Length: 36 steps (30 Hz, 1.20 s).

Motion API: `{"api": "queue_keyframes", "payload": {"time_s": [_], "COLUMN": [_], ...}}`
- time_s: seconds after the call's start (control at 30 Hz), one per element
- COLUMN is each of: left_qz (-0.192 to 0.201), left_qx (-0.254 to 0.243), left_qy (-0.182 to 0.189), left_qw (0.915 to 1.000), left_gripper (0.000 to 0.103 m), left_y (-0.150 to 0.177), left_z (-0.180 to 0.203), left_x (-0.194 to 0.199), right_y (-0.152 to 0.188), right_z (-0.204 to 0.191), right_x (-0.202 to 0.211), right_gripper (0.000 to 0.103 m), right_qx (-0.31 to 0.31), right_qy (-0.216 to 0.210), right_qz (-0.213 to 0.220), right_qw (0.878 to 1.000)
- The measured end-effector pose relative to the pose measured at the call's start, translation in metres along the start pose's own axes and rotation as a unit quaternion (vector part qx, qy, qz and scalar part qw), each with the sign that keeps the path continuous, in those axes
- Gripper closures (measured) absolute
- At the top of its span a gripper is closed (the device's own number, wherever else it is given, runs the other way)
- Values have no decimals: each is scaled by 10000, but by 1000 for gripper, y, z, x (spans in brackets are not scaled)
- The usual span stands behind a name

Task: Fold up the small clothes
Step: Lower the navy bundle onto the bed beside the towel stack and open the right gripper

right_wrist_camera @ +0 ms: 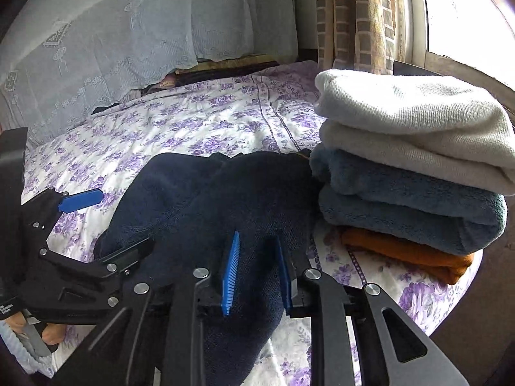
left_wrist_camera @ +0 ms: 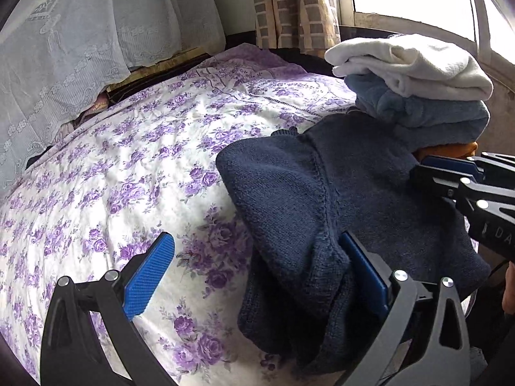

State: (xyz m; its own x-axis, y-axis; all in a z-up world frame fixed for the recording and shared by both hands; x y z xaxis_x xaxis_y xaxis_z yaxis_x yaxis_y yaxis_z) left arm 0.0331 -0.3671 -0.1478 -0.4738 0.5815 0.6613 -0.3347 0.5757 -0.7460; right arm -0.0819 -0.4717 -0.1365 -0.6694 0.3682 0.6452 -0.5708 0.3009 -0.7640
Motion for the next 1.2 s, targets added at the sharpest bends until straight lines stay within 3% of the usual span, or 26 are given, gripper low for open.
{"api": "queue_keyframes", "payload": {"time_s": [0.23, 0.33, 0.4, 0.6, 0.83, 0.97, 1.13, 1.2], "left_qz": [99, 143, 32, -96, 40, 100, -124, -150], "left_qx": [-25, -96, -100, 107, 101, 163, 223, 305], "left_qy": [30, 31, 36, 252, 218, 221, 260, 364], "left_qw": [9999, 9998, 9999, 9996, 9997, 9996, 9993, 9988], "left_gripper": [5, 5, 4, 4, 5, 5, 4, 4], "left_y": [0, 0, 1, 3, 4, 5, 11, 12], "left_z": [4, 7, 8, 2, 2, 0, -2, -5], "left_x": [8, 9, 3, -3, 7, 12, 4, 4], "right_y": [-30, -39, -34, -26, -17, -3, 9, 9], "right_z": [-3, -1, 3, 4, -4, -10, -4, 0], "right_x": [3, -14, -35, -37, 11, 21, 16, 17], "right_gripper": [81, 81, 81, 81, 80, 80, 68, 68], "right_qx": [-58, -134, -227, -163, 91, 228, 54, -95], "right_qy": [-12, 10, 6, 92, 38, -117, -112, -181], "right_qz": [202, 46, -264, -156, 1, -254, -317, -355], "right_qw": [9998, 9999, 9994, 9997, 10000, 9993, 9994, 9992]}}
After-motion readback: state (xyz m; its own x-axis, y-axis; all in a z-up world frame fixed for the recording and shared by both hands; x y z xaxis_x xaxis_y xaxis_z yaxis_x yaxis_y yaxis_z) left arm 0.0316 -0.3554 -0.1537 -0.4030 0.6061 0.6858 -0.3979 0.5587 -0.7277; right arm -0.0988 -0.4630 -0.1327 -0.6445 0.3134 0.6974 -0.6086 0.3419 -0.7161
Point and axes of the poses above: each gripper's, at about its wrist camera, not at the fingertips, and x roughly against the way its jaws point, z to its right, y to its underside, the point moved 2 cm from there along -x, roughly the way its jaws point, and after that the axes turned 6 degrees about y, right-handed, at the moved point
